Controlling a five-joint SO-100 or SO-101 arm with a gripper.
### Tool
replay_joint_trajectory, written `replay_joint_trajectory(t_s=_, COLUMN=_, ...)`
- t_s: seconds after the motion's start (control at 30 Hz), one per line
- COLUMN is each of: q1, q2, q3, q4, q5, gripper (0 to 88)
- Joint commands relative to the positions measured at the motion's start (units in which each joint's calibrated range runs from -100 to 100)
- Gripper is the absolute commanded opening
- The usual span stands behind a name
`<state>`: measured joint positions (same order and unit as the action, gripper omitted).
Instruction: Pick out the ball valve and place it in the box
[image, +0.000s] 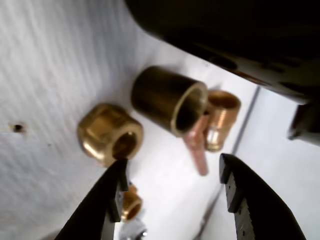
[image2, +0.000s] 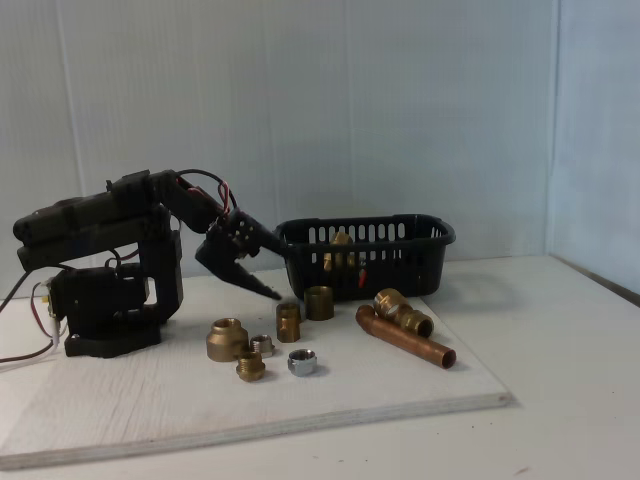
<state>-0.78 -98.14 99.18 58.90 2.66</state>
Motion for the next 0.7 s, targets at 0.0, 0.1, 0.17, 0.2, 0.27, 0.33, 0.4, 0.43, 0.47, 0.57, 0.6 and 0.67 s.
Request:
replay_joint_trajectory(t_s=0.0, q1=0.0, q2=-0.3, q3=0.5, q4=2.9, q5=-0.6, gripper=19.5)
replay_joint_trajectory(t_s=0.1, q1=0.1, q2=-0.4, q3=0.5, q4=3.4, q5=-2.2, gripper=19.5)
replay_joint_trajectory(t_s=0.17, q1=0.1, q2=-0.4, q3=0.5, q4=3.6, q5=-2.4, gripper=19.5)
replay_joint_trajectory(t_s=0.2, q1=0.1, q2=-0.3, q3=0.5, q4=3.6, q5=-2.4, gripper=19.5)
replay_joint_trajectory(t_s=0.27, q1=0.1, q2=0.0, q3=0.5, q4=3.7, q5=-2.3, gripper=19.5)
replay_joint_trajectory(t_s=0.33, q1=0.0, q2=0.0, q3=0.5, q4=3.7, q5=-2.3, gripper=19.5)
replay_joint_trajectory(t_s=0.4, q1=0.0, q2=0.0, q3=0.5, q4=3.7, q5=-2.3, gripper=19.5)
replay_joint_trajectory(t_s=0.43, q1=-0.2, q2=0.0, q3=0.5, q4=3.7, q5=-2.3, gripper=19.5)
replay_joint_trajectory(t_s=0.47, q1=-0.4, q2=0.0, q3=0.5, q4=3.7, q5=-2.3, gripper=19.5)
replay_joint_trajectory(t_s=0.57, q1=-0.3, q2=0.0, q3=0.5, q4=3.7, q5=-2.3, gripper=19.5)
replay_joint_trajectory(t_s=0.6, q1=-0.3, q2=0.0, q3=0.5, q4=3.7, q5=-2.3, gripper=19.5)
replay_joint_trajectory(t_s=0.67, q1=-0.4, q2=0.0, q3=0.5, q4=3.7, q5=-2.3, gripper=19.5)
